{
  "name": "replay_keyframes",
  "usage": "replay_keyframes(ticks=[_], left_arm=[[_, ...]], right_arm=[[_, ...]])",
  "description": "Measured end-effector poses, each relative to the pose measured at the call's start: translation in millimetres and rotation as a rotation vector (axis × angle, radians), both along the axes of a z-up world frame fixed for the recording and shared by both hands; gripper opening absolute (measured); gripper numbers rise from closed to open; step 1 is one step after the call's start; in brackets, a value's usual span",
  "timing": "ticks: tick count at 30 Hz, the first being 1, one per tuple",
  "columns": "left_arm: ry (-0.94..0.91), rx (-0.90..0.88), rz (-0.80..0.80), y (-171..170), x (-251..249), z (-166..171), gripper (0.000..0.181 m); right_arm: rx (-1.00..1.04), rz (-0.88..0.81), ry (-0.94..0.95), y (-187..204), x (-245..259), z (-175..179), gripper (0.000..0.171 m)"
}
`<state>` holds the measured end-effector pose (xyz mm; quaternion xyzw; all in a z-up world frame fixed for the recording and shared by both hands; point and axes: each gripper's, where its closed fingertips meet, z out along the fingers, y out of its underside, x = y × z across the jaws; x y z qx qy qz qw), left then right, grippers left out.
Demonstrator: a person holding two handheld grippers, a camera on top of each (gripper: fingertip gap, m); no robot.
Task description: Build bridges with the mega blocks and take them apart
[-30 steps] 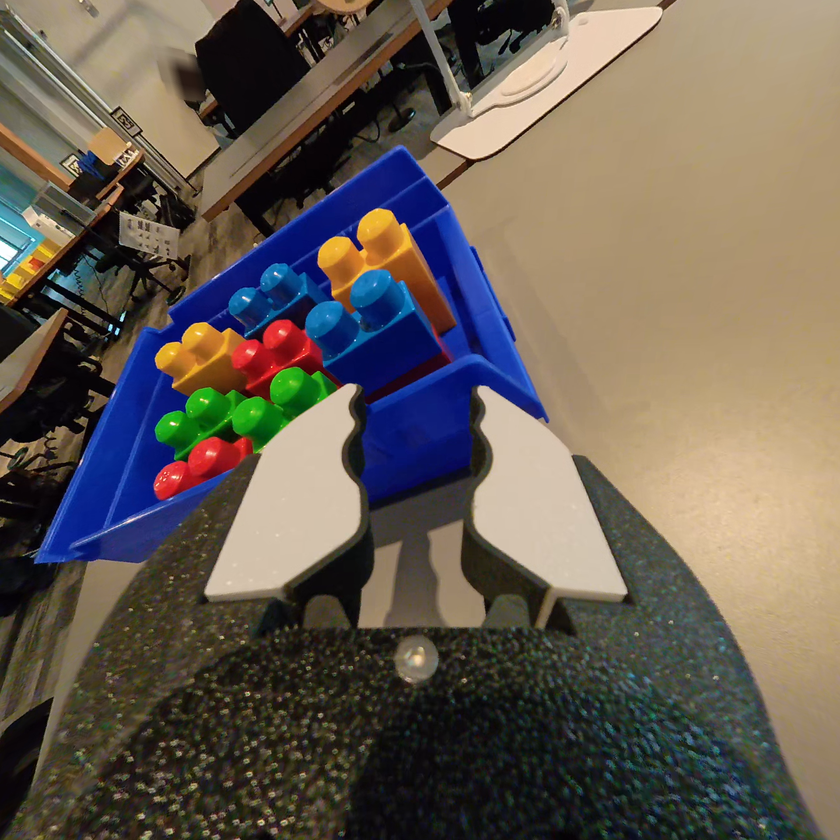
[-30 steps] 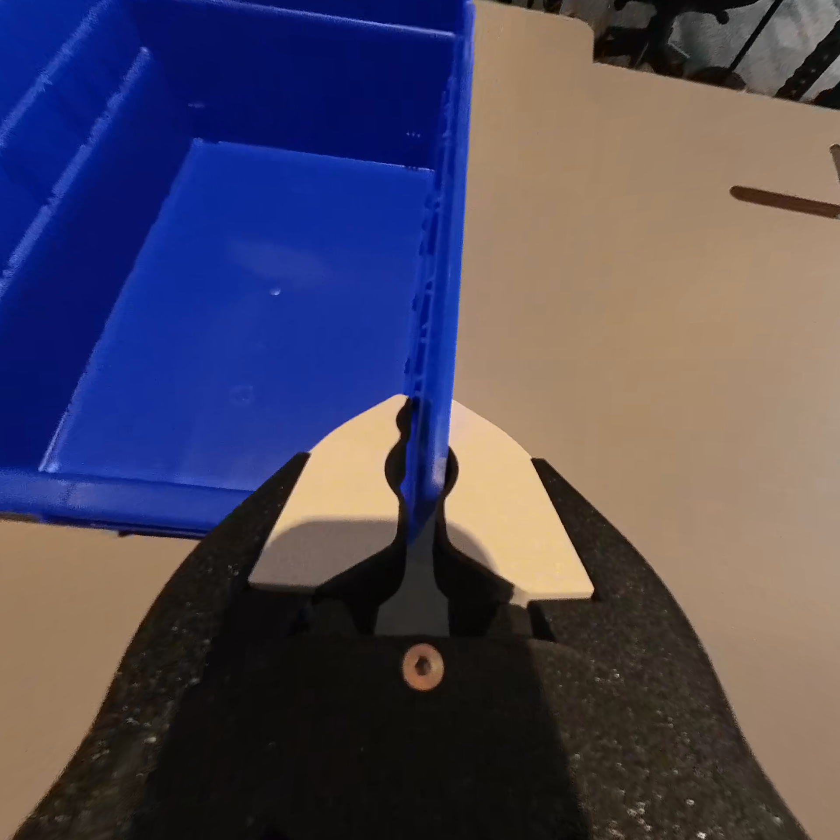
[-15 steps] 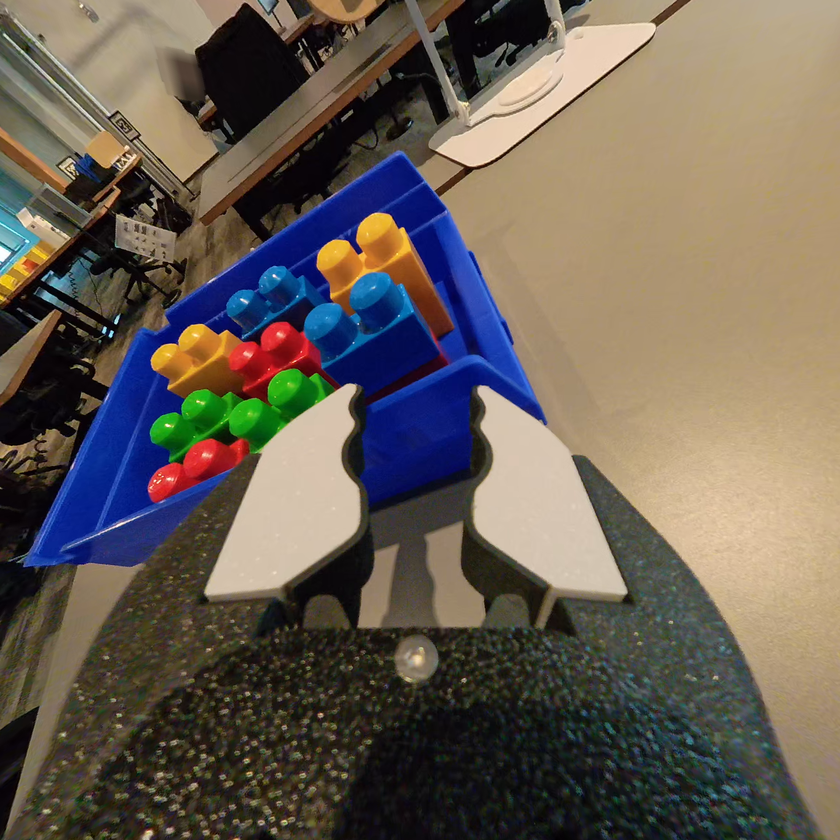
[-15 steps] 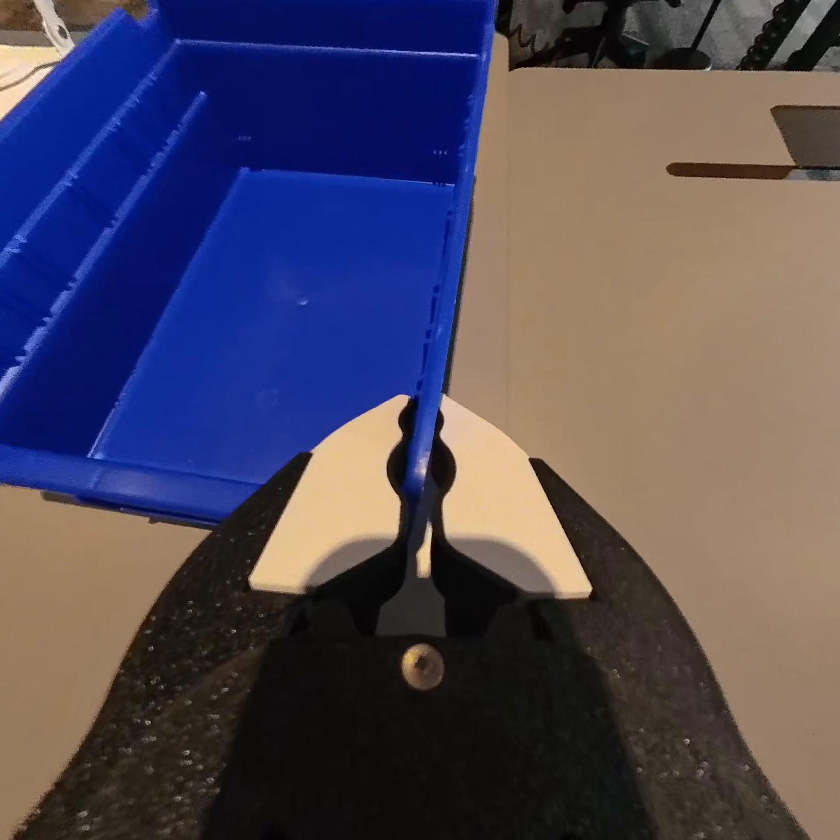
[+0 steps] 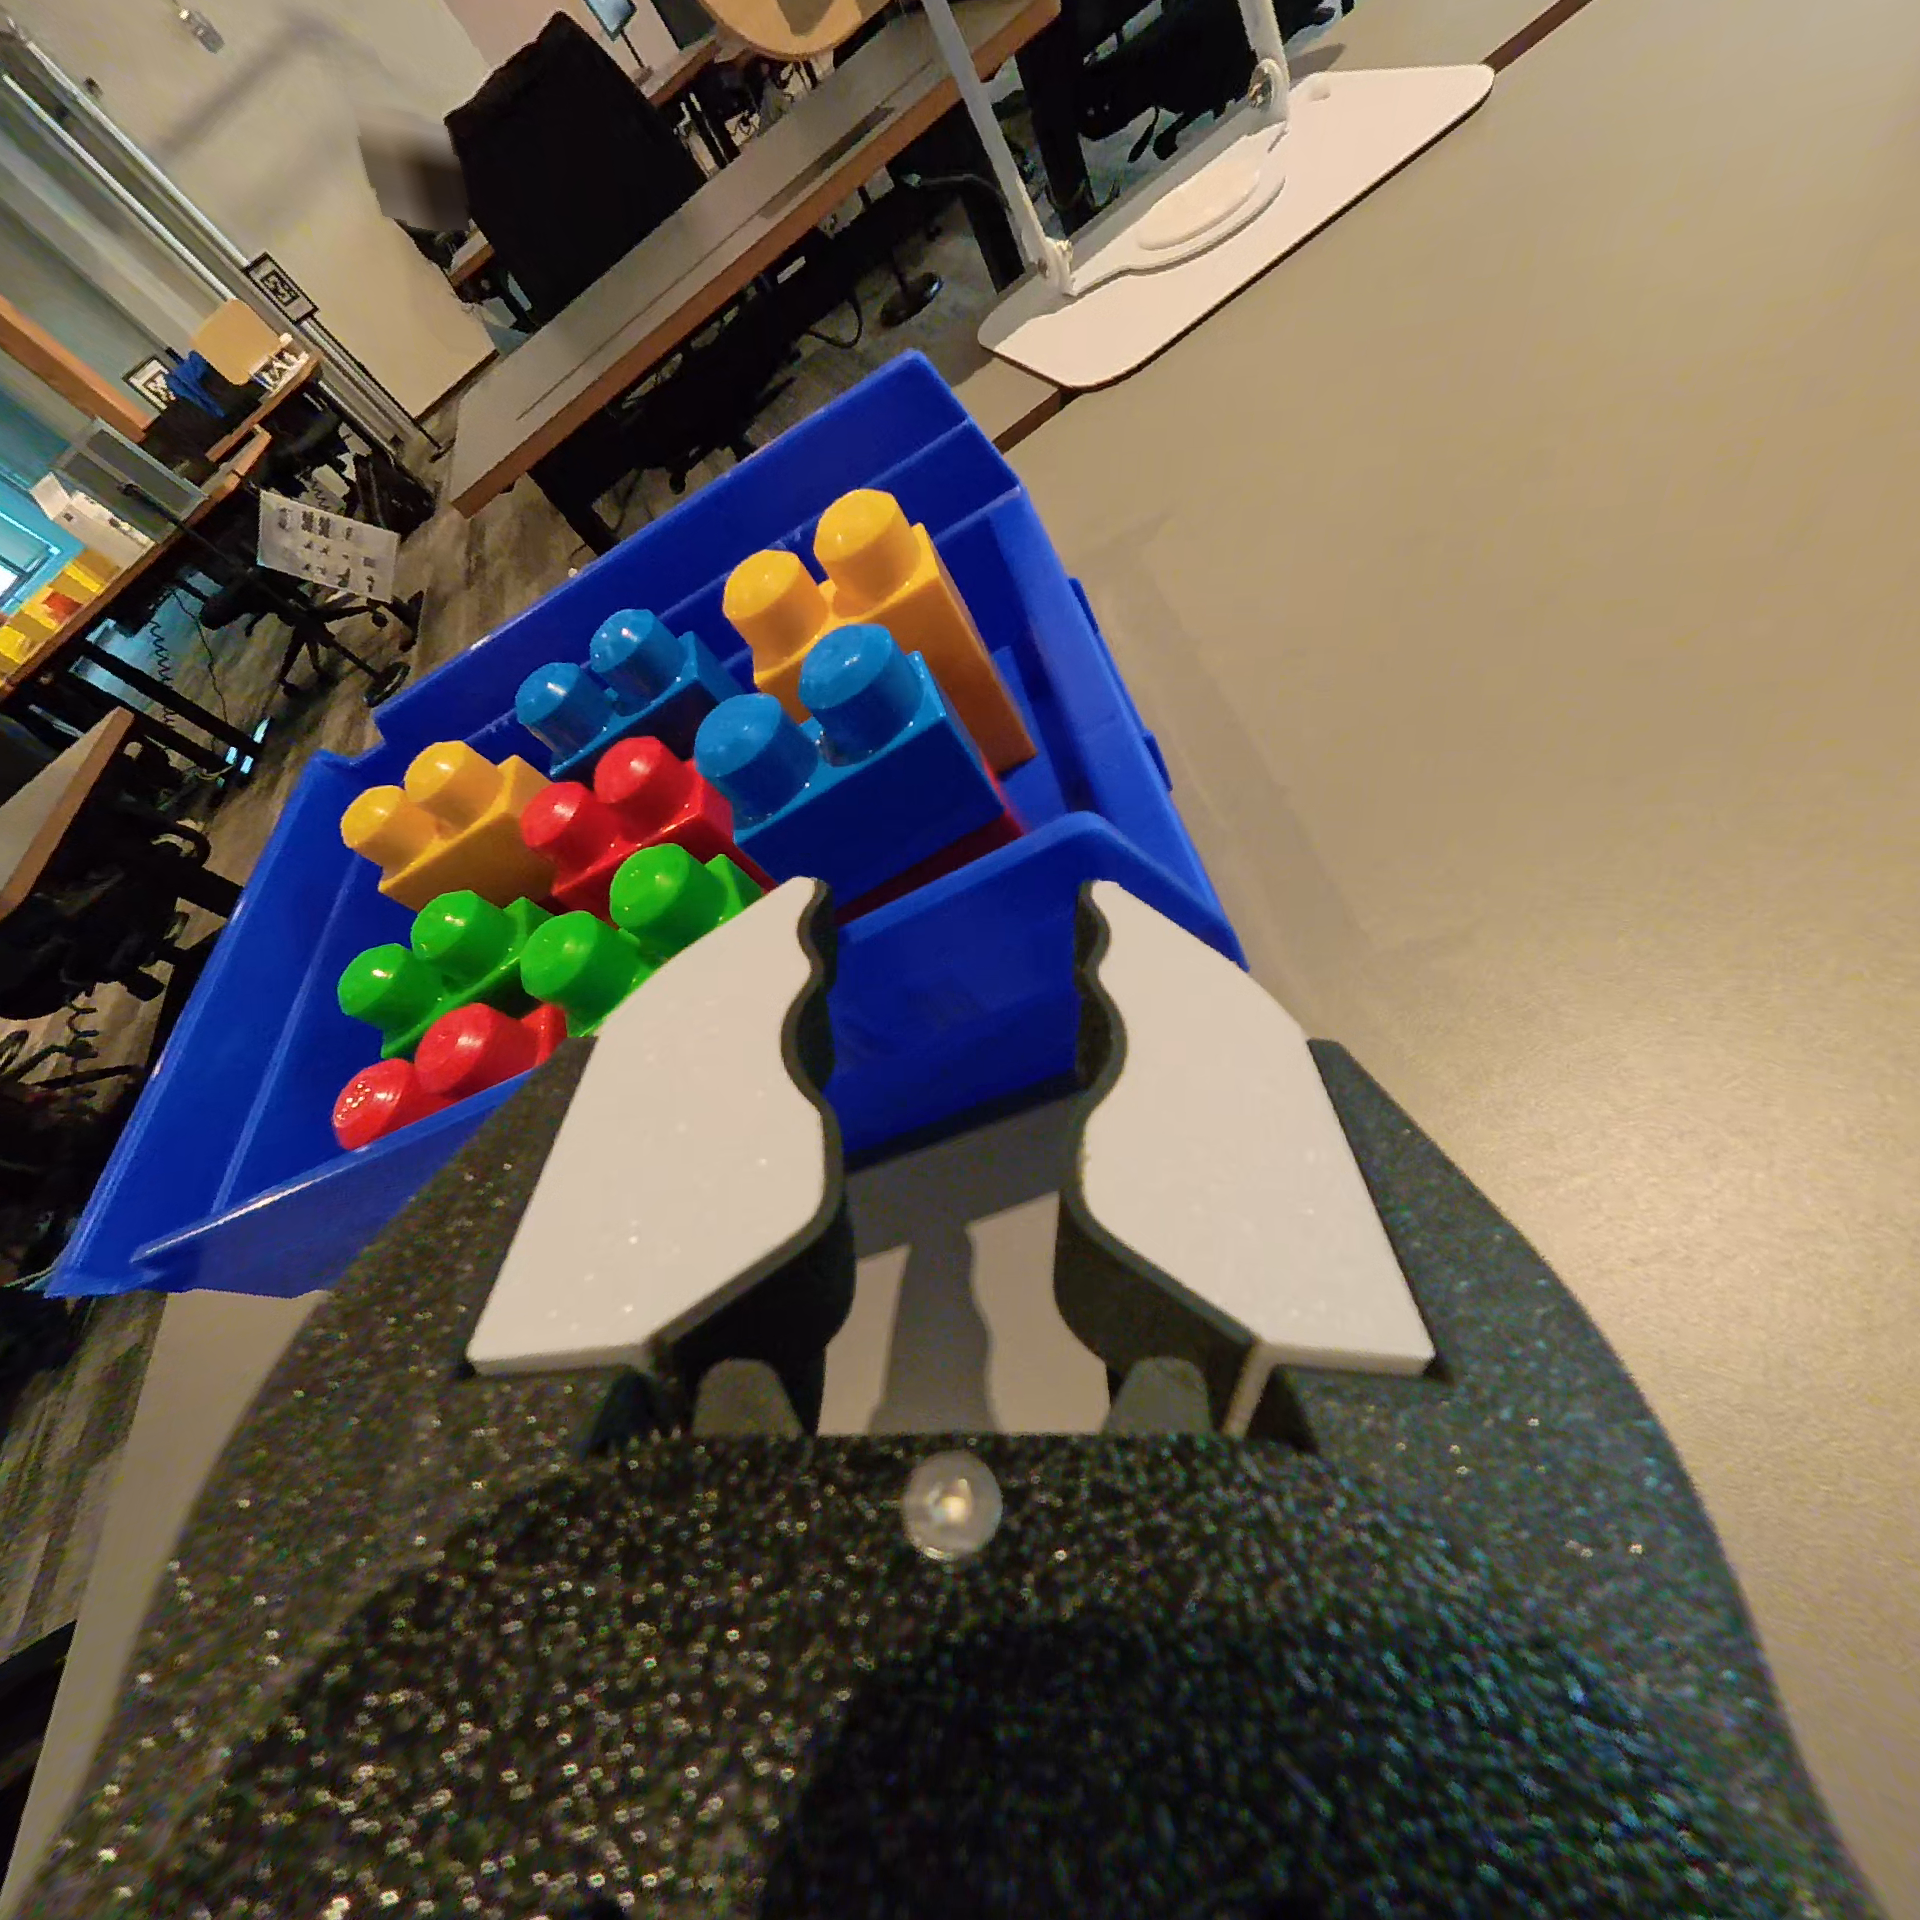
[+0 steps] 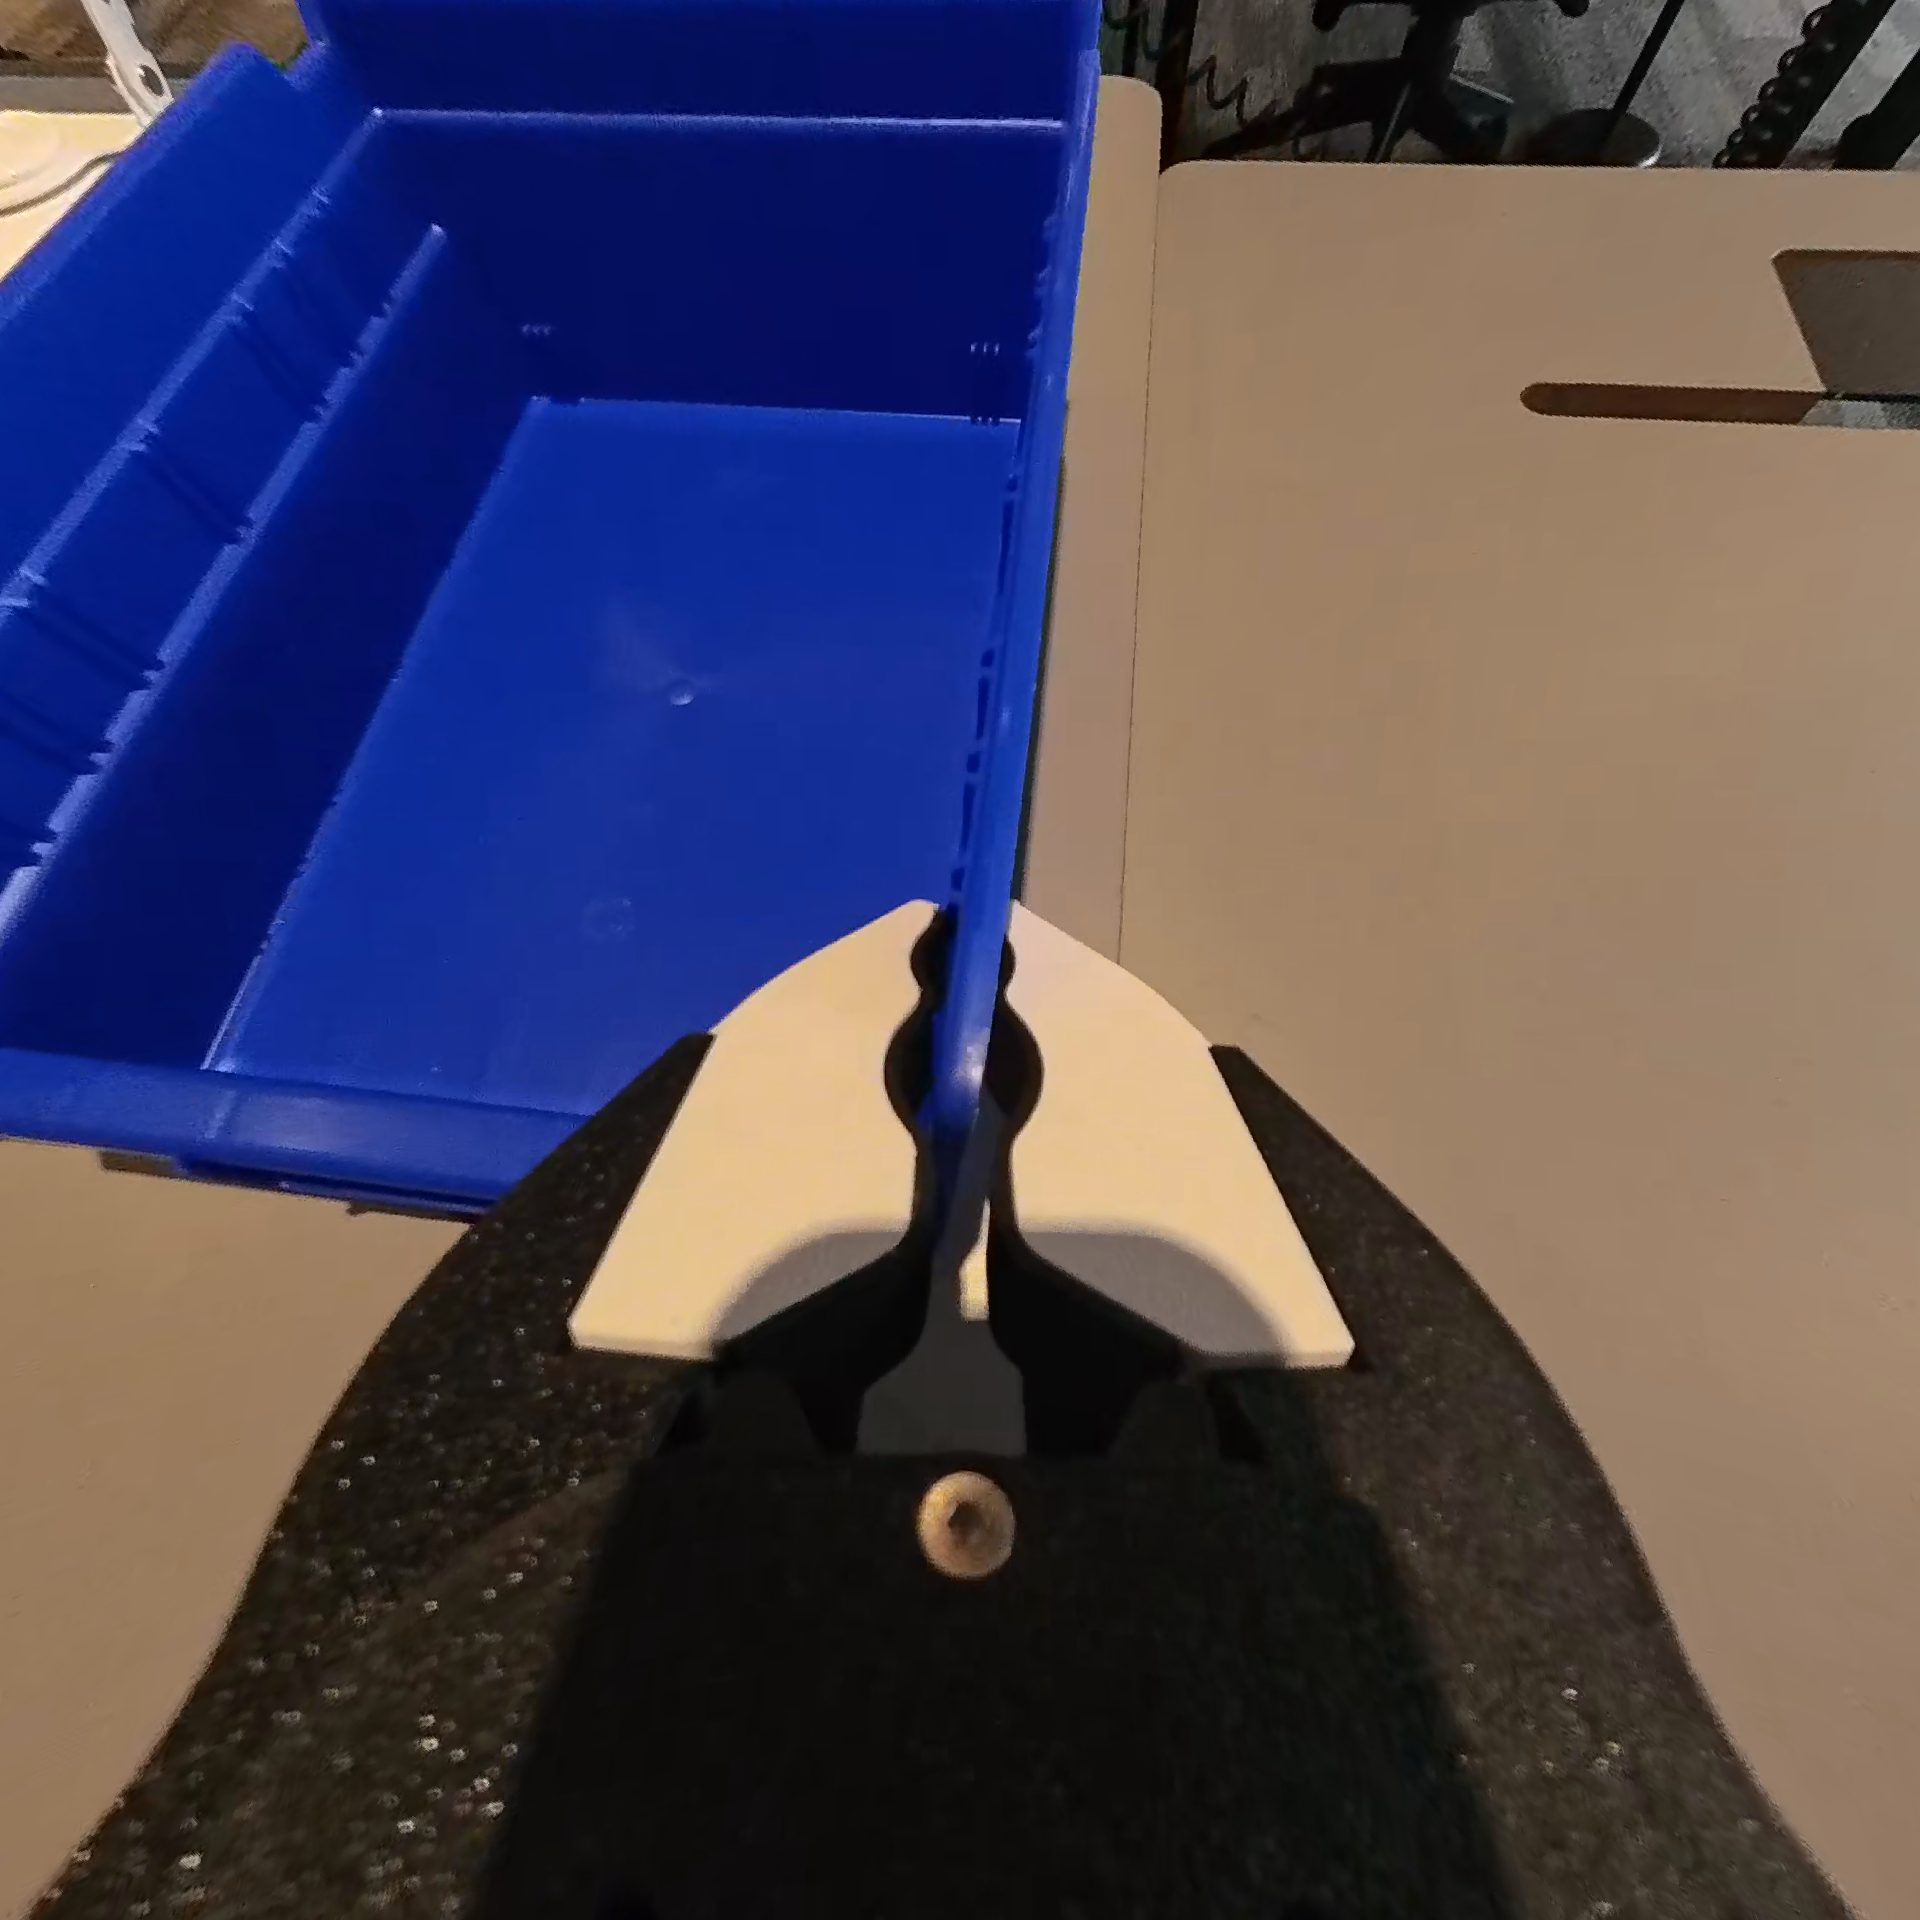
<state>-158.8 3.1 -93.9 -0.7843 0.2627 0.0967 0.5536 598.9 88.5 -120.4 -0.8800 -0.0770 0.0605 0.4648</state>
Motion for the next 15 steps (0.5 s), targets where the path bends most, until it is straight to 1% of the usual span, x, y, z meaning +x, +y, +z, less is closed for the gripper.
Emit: replay_keyframes(ticks=[1,2,5,6,8,10,11,12,13,15], left_arm=[[0.0,0.0,0.0,0,0,0,0.043],[-0.001,0.0,0.001,0,0,0,0.043],[-0.006,-0.001,0.002,0,0,0,0.043],[-0.009,-0.002,0.004,0,0,0,0.043],[-0.016,-0.001,0.007,0,0,0,0.043],[-0.022,0.002,0.008,0,0,0,0.043],[-0.022,0.003,0.007,0,0,0,0.043],[-0.019,0.003,0.006,0,0,0,0.043],[-0.018,0.0,0.006,-1,0,0,0.043],[-0.014,-0.011,0.008,-1,0,0,0.043]], right_arm=[[0.005,-0.004,-0.004,-1,0,0,0.005],[0.014,-0.015,-0.011,-2,2,0,0.012],[0.044,-0.029,0.029,-9,2,4,0.041],[0.064,-0.027,0.058,-13,0,8,0.048],[0.123,-0.016,0.08,-25,-3,21,0.056],[0.202,0.033,0.054,-43,-18,40,0.058],[0.242,0.058,0.026,-52,-28,49,0.065],[0.279,0.122,0.001,-64,-46,59,0.056],[0.315,0.182,-0.023,-76,-66,68,0.053],[0.345,0.221,-0.136,-92,-92,79,0.051]])
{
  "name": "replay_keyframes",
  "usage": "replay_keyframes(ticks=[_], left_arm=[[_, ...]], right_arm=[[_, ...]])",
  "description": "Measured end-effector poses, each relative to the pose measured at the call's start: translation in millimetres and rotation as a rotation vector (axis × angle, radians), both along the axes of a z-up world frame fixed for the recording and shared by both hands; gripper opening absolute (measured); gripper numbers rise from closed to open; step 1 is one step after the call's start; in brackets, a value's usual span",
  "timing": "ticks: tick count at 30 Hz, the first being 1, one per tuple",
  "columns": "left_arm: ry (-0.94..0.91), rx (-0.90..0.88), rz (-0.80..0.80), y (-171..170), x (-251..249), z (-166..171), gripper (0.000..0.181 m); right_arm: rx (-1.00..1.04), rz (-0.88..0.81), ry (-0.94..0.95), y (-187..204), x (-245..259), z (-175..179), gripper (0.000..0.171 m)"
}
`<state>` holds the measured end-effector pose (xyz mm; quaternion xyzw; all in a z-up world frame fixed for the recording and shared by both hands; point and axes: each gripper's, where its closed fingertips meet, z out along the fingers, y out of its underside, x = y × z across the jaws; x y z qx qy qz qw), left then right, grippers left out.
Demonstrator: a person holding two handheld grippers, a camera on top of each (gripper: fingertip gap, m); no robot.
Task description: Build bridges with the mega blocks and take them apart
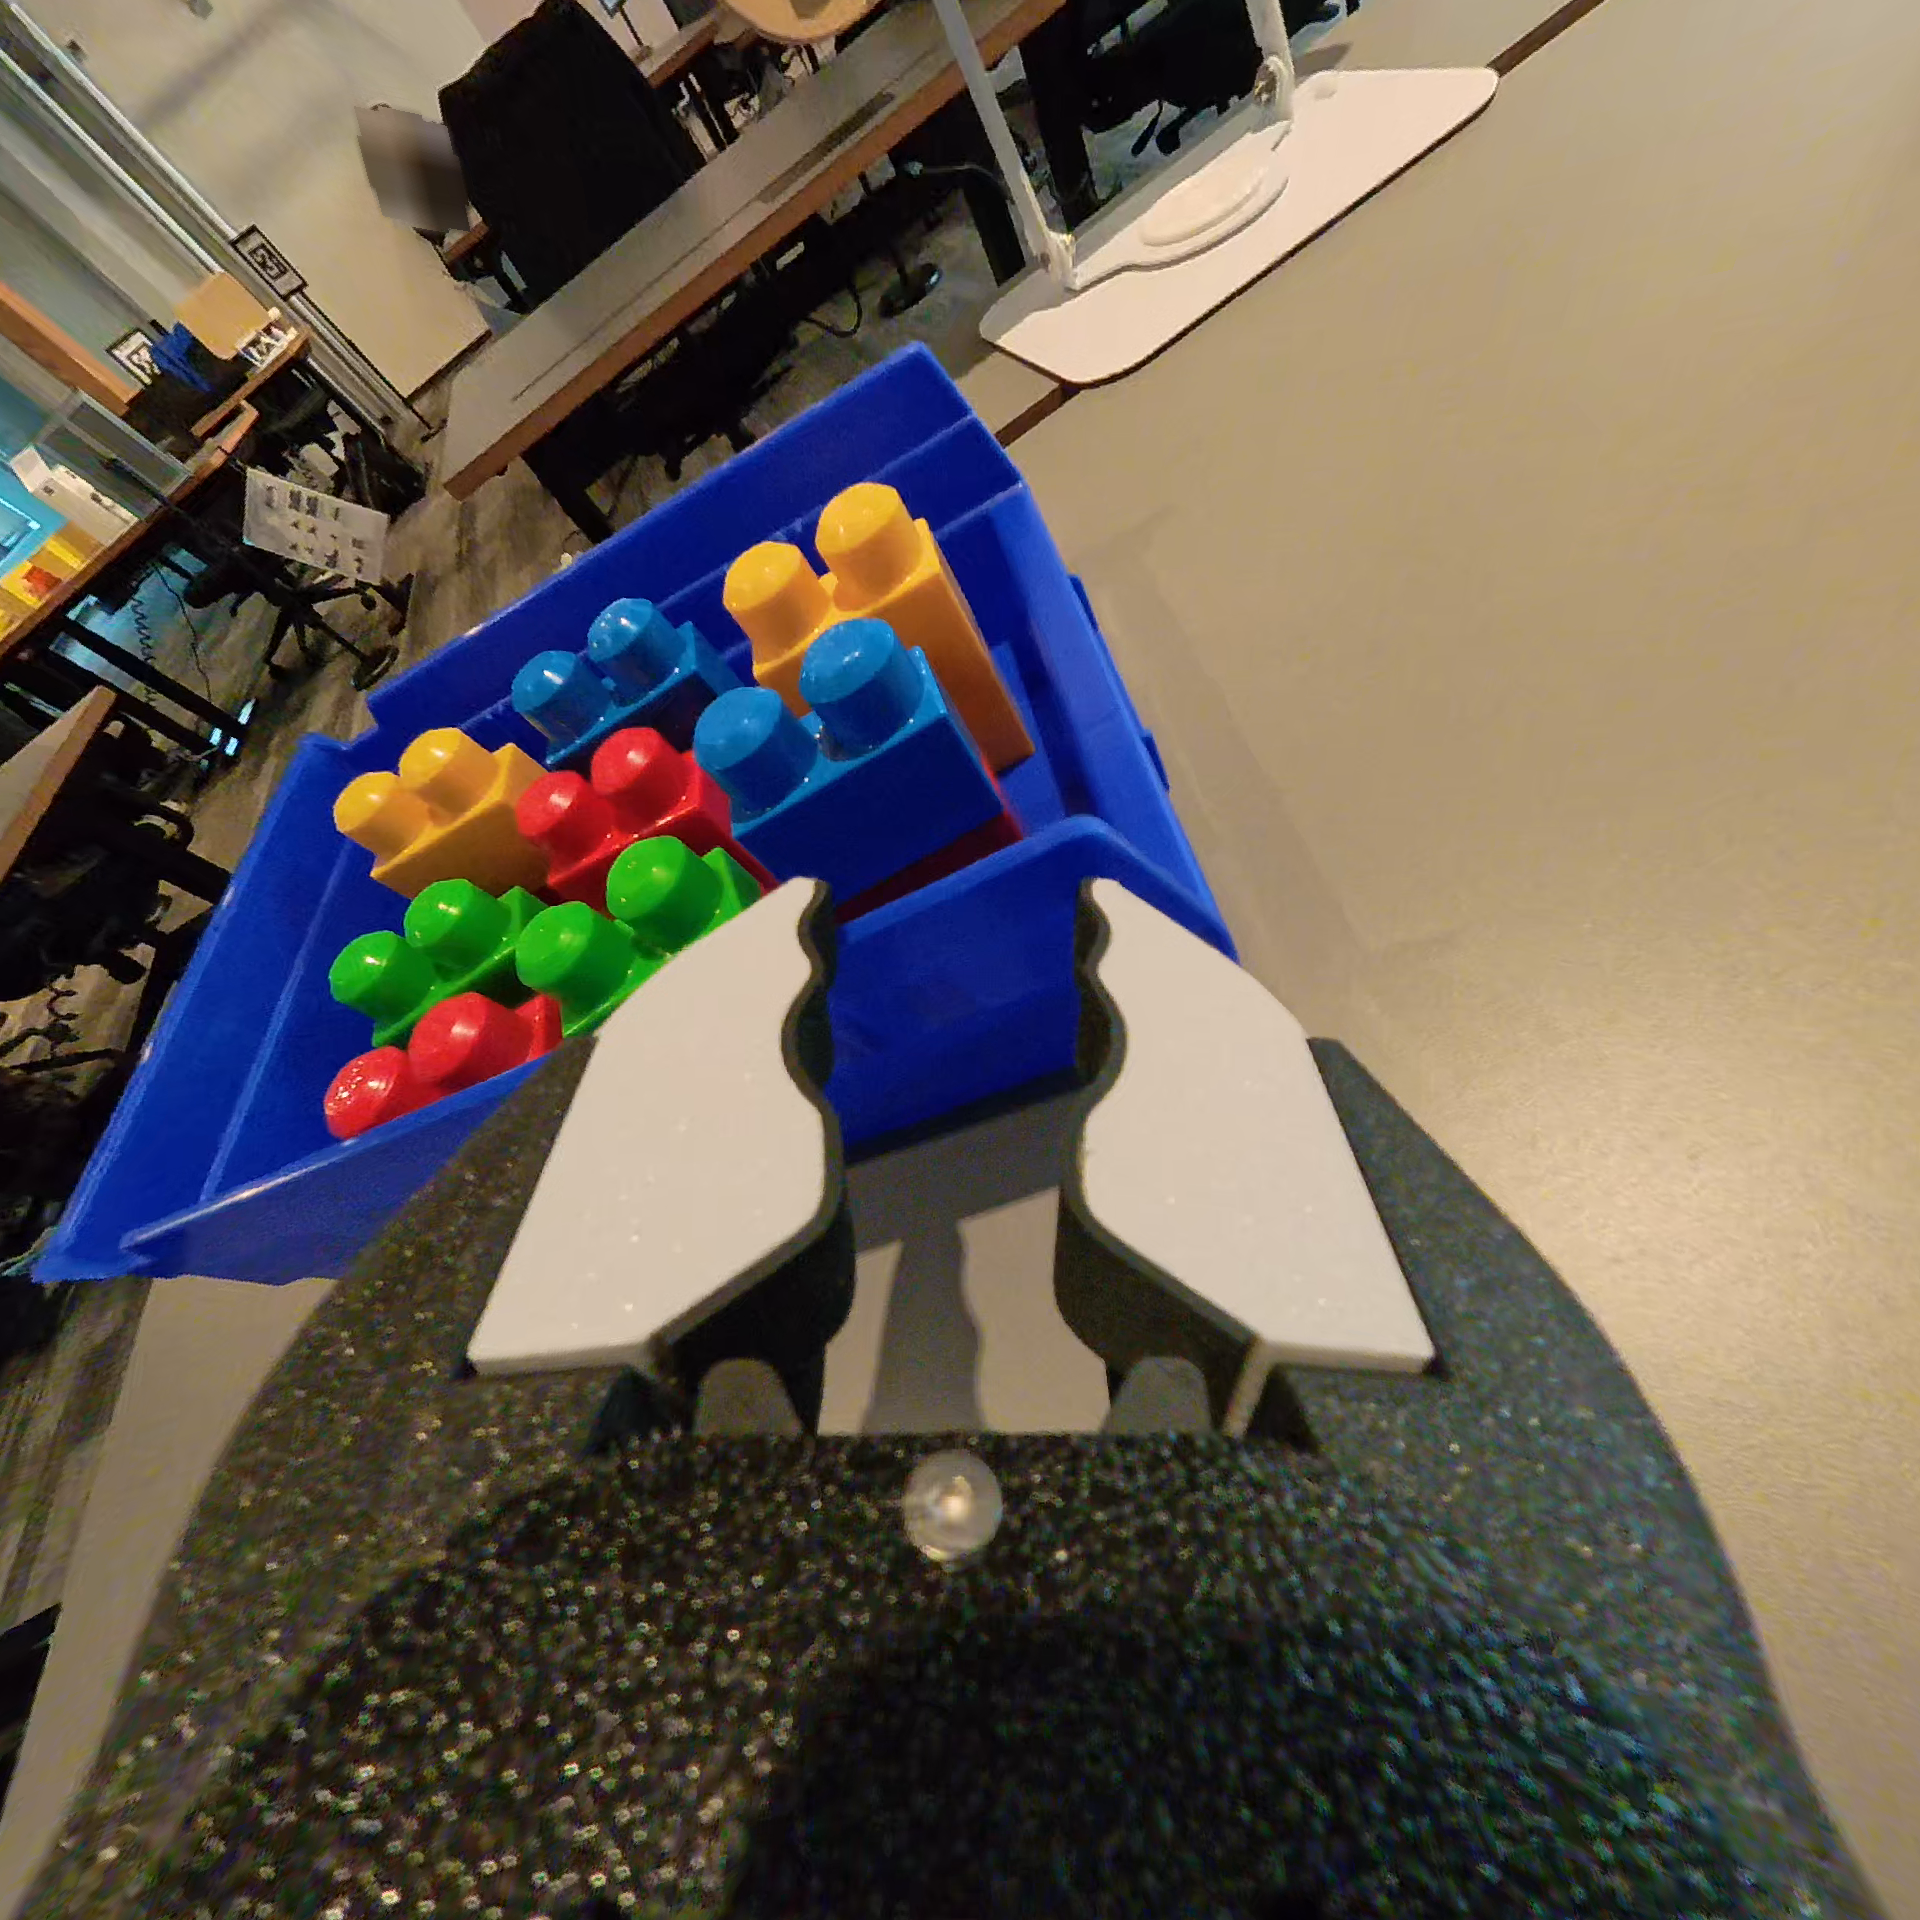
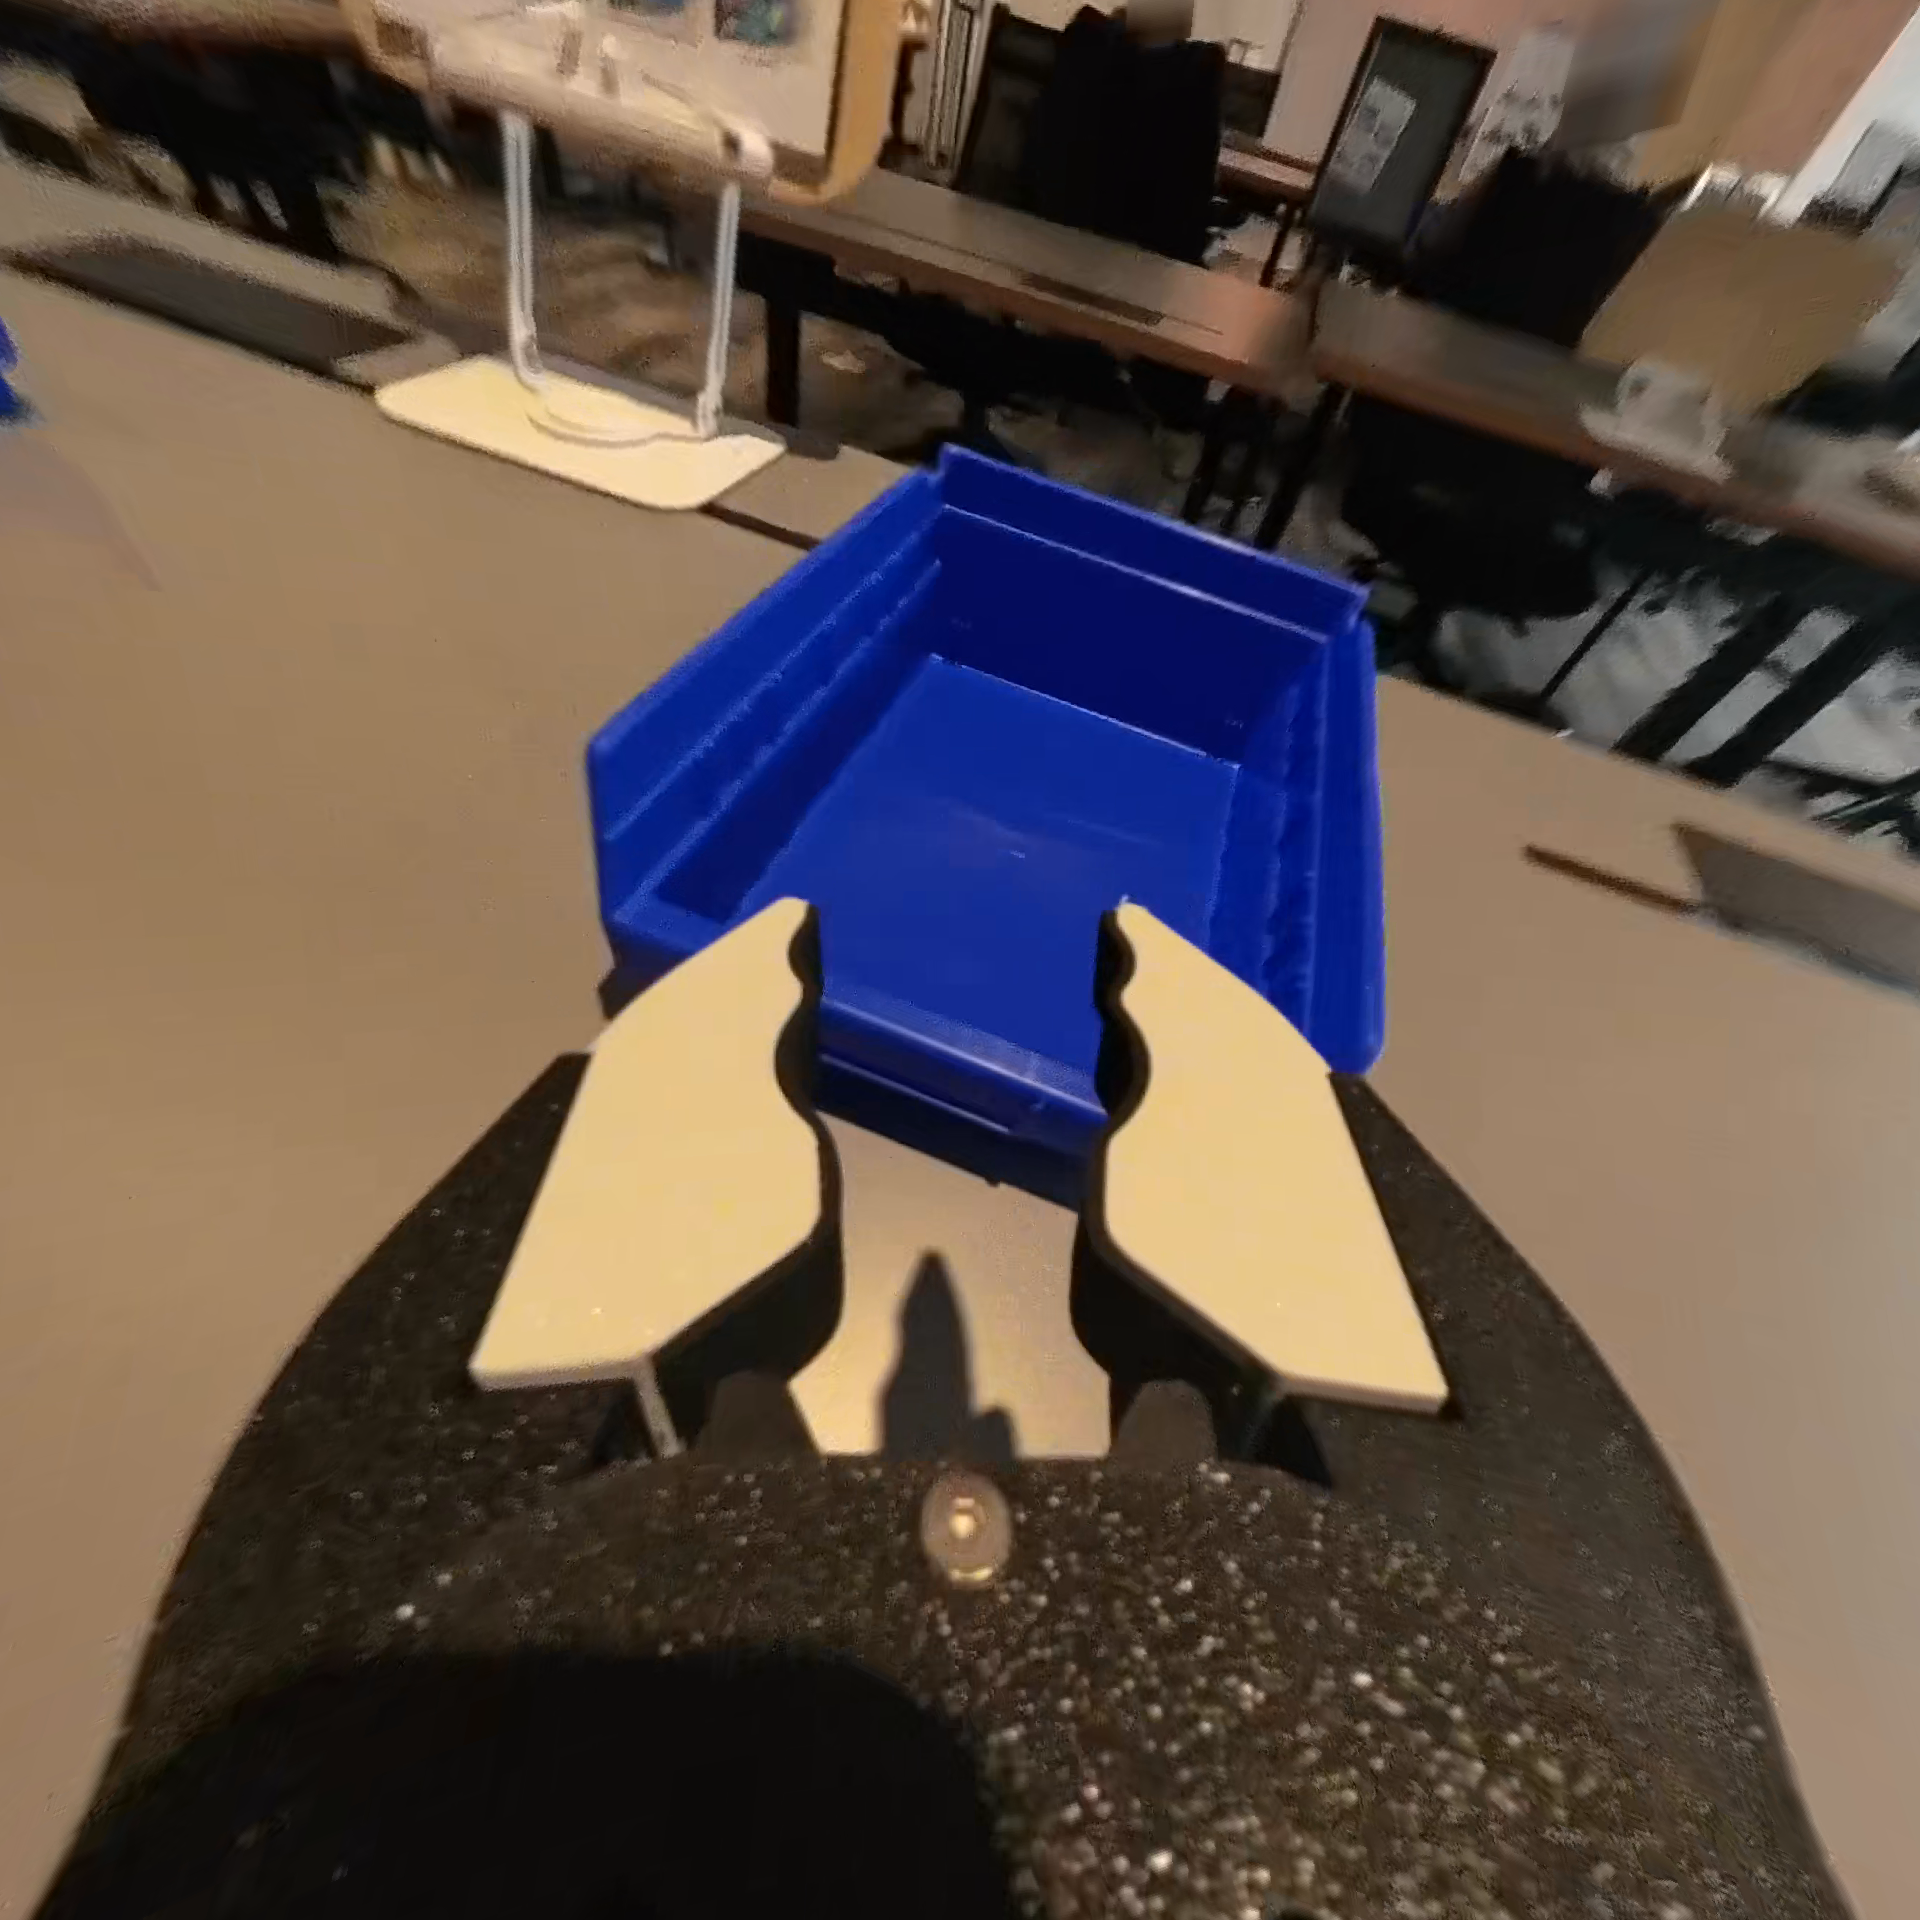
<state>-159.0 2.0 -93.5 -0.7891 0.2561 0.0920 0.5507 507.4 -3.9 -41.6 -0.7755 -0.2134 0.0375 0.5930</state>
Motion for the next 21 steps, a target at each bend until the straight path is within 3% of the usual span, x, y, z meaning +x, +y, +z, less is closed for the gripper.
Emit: replay_keyframes(ticks=[3,8,14,21], left_arm=[[0.012,-0.008,0.007,-1,-1,0,0.041],[0.029,-0.019,0.01,-5,-6,2,0.034],[0.042,-0.074,0.024,-11,-13,3,0.028],[0.046,-0.188,0.106,-30,-33,5,0.022]], right_arm=[[0.06,0.038,-0.161,-11,-39,15,0.052],[0.088,0.227,-0.205,-15,-120,15,0.049],[0.0,0.364,-0.181,-9,-183,-34,0.048],[-0.064,0.401,-0.224,-8,-215,-85,0.044]])
